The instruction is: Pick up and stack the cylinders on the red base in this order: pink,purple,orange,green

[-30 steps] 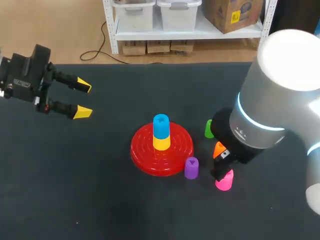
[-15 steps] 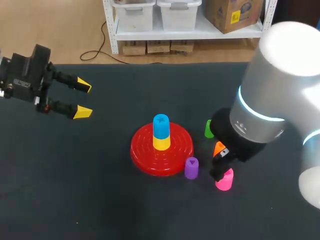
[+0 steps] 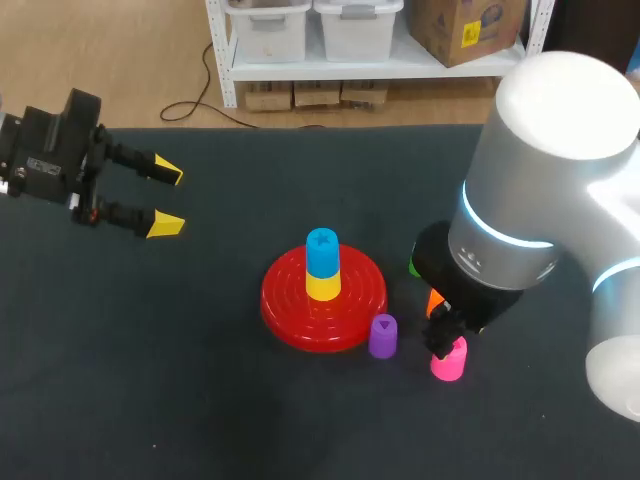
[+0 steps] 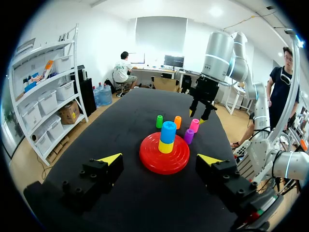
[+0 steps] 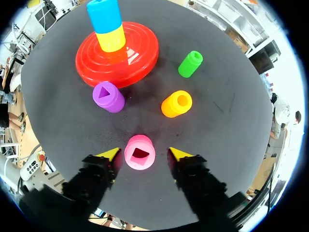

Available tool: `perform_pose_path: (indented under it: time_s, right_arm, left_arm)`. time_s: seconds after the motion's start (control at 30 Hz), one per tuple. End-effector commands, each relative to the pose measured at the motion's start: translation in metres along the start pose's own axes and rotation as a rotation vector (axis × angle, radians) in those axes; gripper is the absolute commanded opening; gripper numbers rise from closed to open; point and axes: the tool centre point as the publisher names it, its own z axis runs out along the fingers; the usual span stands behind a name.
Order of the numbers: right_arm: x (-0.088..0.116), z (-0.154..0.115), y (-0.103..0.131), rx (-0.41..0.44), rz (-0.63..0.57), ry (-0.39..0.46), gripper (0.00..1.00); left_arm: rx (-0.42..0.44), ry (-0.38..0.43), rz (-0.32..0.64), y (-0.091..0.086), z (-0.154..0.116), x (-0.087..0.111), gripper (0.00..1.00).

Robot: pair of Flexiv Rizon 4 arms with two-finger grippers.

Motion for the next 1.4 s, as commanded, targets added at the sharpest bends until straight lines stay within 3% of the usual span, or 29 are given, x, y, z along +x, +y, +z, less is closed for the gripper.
perform_pose_path:
  time_s: [0.03, 0.43, 0.7, 0.9, 0.97, 1.4]
  right_arm:
    - [0.0, 0.002, 0.001, 0.005, -0.001, 0.003, 0.49]
    - [0.001, 0.006, 0.005, 0.015, -0.023, 0.015, 0.46]
    - [-0.001, 0.006, 0.006, 0.018, -0.032, 0.016, 0.38]
    - [-0.001, 0.004, 0.007, 0.018, -0.038, 0.014, 0.05]
    - [-0.001, 0.001, 0.007, 0.018, -0.041, 0.012, 0.0]
    - [-0.012, -0.028, -0.003, 0.043, -0.043, -0.048, 0.0]
  left_arm:
    - [0.001, -0.002, 0.002, 0.001, 0.0, 0.001, 1.0]
    - [0.001, -0.002, 0.002, 0.001, 0.0, 0.001, 1.0]
    - [0.001, -0.002, 0.002, 0.001, 0.0, 0.001, 1.0]
    - [0.001, -0.002, 0.002, 0.001, 0.0, 0.001, 1.0]
    - [0.001, -0.002, 0.002, 0.001, 0.0, 0.001, 1.0]
    - [0.001, -0.002, 0.002, 0.001, 0.0, 0.001, 1.0]
